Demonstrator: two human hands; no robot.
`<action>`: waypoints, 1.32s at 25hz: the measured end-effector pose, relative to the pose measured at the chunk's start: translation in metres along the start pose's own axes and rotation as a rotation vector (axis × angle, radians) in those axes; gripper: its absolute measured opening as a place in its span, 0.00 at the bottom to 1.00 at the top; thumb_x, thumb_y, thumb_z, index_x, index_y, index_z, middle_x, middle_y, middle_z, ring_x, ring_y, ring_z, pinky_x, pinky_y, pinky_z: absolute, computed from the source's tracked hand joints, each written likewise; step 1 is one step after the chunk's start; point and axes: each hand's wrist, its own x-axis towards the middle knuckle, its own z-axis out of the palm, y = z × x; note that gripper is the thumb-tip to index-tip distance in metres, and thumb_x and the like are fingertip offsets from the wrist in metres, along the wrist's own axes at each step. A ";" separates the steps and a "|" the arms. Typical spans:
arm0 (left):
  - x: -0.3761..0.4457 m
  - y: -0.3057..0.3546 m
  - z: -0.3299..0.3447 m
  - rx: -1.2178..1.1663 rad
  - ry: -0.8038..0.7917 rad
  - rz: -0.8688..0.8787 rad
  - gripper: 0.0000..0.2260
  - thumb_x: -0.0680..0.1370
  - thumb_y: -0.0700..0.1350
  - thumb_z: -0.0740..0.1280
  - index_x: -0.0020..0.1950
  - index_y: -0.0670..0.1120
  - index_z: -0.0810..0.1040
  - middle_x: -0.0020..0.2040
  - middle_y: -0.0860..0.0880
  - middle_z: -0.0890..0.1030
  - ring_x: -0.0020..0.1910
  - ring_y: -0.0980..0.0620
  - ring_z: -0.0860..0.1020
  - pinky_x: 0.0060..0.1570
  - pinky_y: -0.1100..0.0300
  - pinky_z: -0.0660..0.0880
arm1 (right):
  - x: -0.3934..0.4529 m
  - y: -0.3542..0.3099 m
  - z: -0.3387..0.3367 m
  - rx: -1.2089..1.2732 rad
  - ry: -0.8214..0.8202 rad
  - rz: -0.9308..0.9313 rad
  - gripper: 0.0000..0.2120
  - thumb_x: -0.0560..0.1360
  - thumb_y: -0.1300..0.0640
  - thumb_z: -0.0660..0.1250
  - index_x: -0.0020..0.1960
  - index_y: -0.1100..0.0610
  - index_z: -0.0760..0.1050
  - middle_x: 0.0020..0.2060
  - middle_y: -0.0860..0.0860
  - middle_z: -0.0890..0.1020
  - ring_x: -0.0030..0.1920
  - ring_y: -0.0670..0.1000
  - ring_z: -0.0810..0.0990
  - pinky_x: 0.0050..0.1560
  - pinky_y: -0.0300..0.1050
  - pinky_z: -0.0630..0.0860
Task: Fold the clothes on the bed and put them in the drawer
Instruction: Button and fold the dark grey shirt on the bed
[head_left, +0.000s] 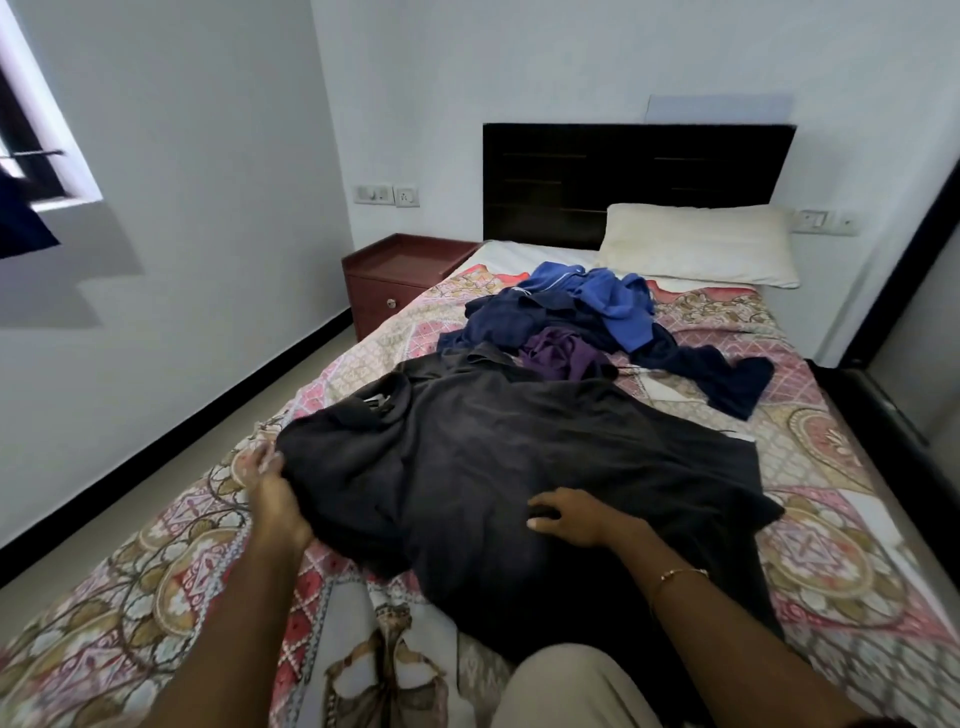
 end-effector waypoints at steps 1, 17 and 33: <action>-0.001 -0.002 -0.004 0.259 0.218 0.084 0.14 0.79 0.41 0.58 0.65 0.46 0.69 0.66 0.39 0.72 0.56 0.41 0.75 0.54 0.53 0.73 | -0.008 0.013 -0.006 -0.002 0.024 0.050 0.21 0.78 0.49 0.62 0.66 0.60 0.72 0.63 0.58 0.74 0.64 0.55 0.72 0.64 0.41 0.65; -0.100 -0.231 0.219 1.663 -0.254 0.496 0.22 0.80 0.57 0.56 0.70 0.47 0.67 0.74 0.45 0.61 0.74 0.43 0.57 0.71 0.41 0.47 | -0.009 0.225 -0.068 -0.074 0.437 0.286 0.18 0.81 0.49 0.54 0.69 0.49 0.67 0.69 0.53 0.64 0.68 0.58 0.63 0.64 0.53 0.65; -0.093 -0.292 0.223 1.794 0.021 0.753 0.25 0.75 0.54 0.53 0.72 0.50 0.62 0.73 0.44 0.65 0.73 0.41 0.58 0.70 0.40 0.48 | 0.168 0.205 -0.096 -0.152 0.367 -0.086 0.25 0.76 0.39 0.55 0.71 0.47 0.66 0.62 0.55 0.73 0.60 0.62 0.69 0.57 0.56 0.66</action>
